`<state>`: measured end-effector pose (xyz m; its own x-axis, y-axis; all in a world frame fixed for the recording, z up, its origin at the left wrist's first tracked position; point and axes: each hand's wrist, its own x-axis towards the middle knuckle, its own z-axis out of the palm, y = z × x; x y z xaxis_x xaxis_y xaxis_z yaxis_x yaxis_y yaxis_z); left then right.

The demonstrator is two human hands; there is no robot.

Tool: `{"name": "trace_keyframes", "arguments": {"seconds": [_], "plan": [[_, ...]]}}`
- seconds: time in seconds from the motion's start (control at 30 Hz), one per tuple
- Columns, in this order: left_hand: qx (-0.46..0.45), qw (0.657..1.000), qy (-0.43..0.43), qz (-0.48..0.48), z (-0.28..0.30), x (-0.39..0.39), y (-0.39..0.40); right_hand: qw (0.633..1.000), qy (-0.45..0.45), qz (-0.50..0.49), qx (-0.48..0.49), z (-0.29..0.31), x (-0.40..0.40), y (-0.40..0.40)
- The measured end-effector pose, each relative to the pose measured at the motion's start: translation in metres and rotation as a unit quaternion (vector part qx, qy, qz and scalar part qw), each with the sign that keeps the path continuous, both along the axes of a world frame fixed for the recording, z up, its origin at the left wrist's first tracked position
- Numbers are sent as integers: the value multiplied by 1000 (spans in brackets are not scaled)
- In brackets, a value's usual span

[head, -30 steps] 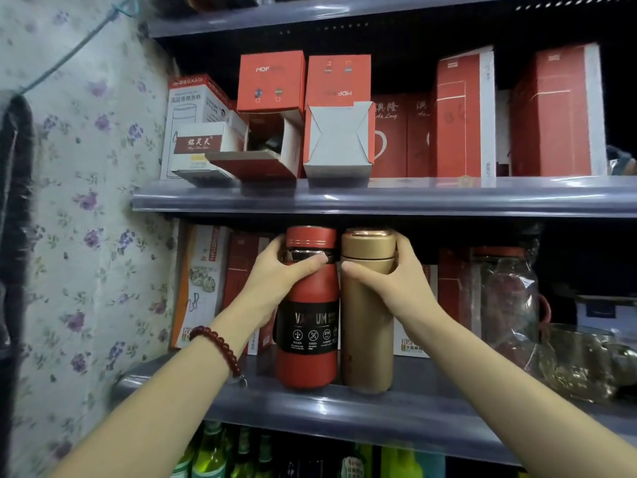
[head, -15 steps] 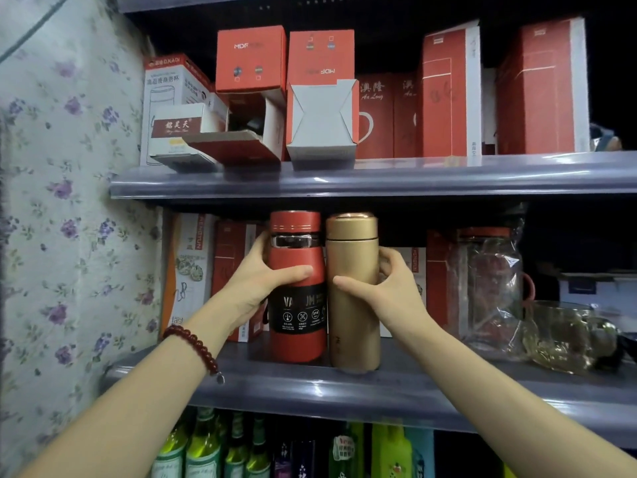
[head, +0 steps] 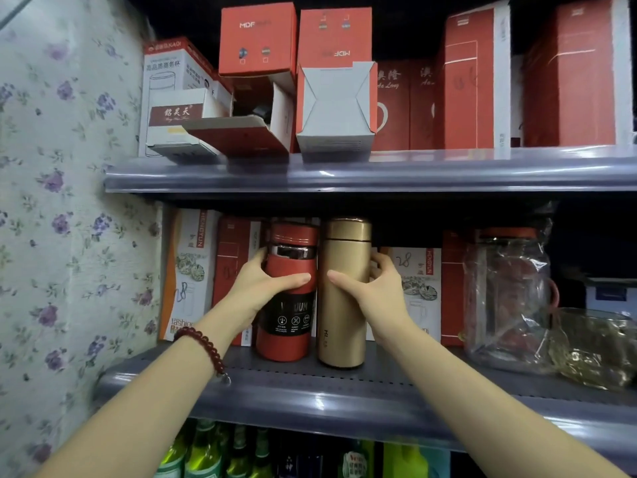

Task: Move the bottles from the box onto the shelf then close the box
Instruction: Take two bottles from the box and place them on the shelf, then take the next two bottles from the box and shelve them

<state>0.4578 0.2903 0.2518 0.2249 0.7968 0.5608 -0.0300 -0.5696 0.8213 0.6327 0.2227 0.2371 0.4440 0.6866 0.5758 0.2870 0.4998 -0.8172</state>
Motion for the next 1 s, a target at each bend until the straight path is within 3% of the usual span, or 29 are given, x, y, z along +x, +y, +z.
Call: {"name": "trace_keyframes", "arguments": {"seconds": [0.23,0.53,0.77,0.9,1.0], "plan": [[5,999,-25,45,-13,12,12,999,0,-44,-4,-2,0,20],[12,999,32,40,-9,12,9,998,-34,-51,-23,-1,-6,11],[63,973,112,192,-14,4,-5,990,-97,-105,-17,3,-14,-13],[63,972,100,202,-16,-3,-25,983,-118,-141,2,7,-23,-33],[68,969,101,215,-19,-11,-42,986,-124,-107,-12,3,-30,-48]]}}
